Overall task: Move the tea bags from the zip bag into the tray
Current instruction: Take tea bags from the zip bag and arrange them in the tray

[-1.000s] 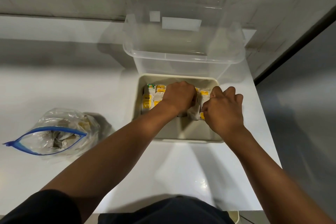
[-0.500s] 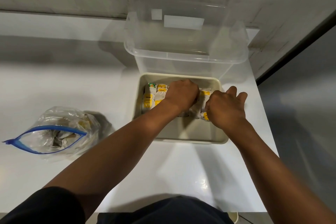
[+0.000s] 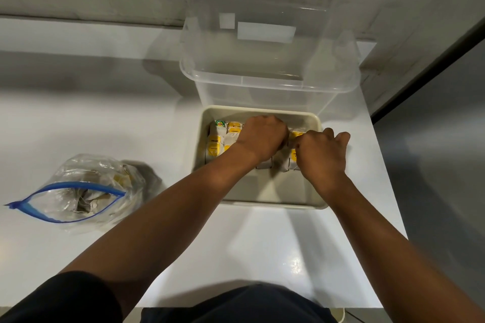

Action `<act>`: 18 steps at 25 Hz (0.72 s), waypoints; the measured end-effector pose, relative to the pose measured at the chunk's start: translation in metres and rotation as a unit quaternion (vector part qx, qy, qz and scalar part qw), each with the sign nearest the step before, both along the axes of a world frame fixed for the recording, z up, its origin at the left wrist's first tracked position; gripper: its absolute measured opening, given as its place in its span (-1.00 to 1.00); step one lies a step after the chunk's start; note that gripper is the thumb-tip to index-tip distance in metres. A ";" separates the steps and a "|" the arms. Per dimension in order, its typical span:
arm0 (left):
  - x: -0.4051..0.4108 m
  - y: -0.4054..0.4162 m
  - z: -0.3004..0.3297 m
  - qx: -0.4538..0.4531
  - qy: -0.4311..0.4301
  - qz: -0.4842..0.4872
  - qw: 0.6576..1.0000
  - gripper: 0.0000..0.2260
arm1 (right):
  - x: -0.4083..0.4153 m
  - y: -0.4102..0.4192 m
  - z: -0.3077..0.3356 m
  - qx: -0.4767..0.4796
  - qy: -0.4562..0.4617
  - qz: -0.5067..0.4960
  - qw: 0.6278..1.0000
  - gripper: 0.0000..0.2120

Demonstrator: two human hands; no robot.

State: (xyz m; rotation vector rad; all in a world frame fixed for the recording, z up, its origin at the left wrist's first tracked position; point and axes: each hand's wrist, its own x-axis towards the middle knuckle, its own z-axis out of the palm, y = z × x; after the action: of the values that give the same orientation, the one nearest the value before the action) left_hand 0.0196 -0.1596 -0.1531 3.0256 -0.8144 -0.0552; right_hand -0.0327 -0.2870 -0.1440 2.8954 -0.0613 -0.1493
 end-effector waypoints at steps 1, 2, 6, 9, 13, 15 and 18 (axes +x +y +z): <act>0.000 0.000 -0.001 0.000 -0.002 0.002 1.000 -0.86 | 0.000 -0.001 0.000 0.000 -0.002 0.002 1.000 -0.72; 0.000 0.000 -0.002 -0.001 -0.006 0.004 1.000 -0.85 | 0.000 -0.001 0.000 0.002 -0.001 0.003 1.000 -0.70; 0.000 0.001 -0.003 0.007 -0.026 0.005 1.000 -0.84 | -0.001 -0.002 0.006 0.018 -0.008 0.001 1.000 -0.67; -0.002 0.003 -0.003 0.010 -0.019 0.000 1.000 -0.84 | -0.007 -0.005 0.015 0.049 -0.028 0.001 0.998 -0.64; -0.016 0.007 0.003 -0.016 -0.023 -0.003 1.000 -0.77 | -0.024 -0.012 0.024 0.084 -0.055 -0.002 0.995 -0.60; -0.033 0.005 0.002 -0.019 -0.025 -0.019 0.999 -0.80 | -0.028 -0.013 0.022 0.103 -0.062 -0.006 0.993 -0.61; -0.052 -0.001 -0.003 0.018 -0.004 -0.061 0.998 -0.81 | -0.028 -0.017 0.017 0.151 -0.089 -0.024 0.984 -0.64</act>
State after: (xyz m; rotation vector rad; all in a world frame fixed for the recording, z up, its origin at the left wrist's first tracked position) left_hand -0.0323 -0.1603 -0.1565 3.0073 -1.0082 -0.0588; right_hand -0.0610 -0.3037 -0.1271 3.2051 -0.1532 0.1033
